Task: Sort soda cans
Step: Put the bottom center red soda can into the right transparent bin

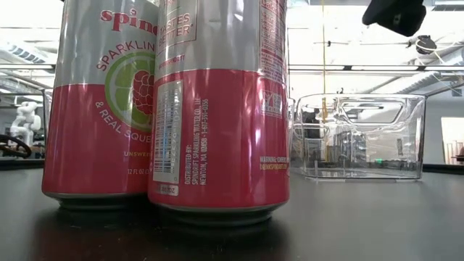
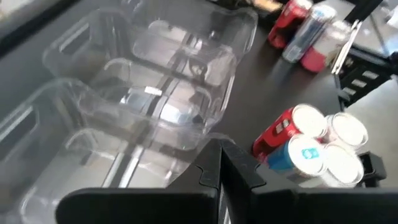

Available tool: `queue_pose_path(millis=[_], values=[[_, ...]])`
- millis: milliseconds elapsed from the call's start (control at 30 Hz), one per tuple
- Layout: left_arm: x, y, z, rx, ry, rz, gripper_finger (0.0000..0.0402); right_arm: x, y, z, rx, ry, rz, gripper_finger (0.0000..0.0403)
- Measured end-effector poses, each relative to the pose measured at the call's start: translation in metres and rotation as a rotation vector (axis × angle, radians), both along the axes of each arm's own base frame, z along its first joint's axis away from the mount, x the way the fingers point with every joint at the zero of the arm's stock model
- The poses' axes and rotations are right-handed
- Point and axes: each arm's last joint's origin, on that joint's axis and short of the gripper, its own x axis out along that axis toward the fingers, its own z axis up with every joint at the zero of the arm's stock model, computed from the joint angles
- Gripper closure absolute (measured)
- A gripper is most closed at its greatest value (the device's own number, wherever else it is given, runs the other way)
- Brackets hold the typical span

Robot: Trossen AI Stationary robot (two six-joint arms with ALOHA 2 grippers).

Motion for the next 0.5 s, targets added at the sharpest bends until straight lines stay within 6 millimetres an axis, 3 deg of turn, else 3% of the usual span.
queue_pose_path(millis=[133,500], values=[[0.0,0.0,-0.001,-0.031,0.006,0.018,0.0391,-0.001,0.001,0.0,-0.008,0.002,0.017,0.0403],[0.001,-0.015,0.009,0.083,-0.107,-0.181,0.0391,-0.004,0.008,0.0,-0.002,0.0,0.049,0.0403]])
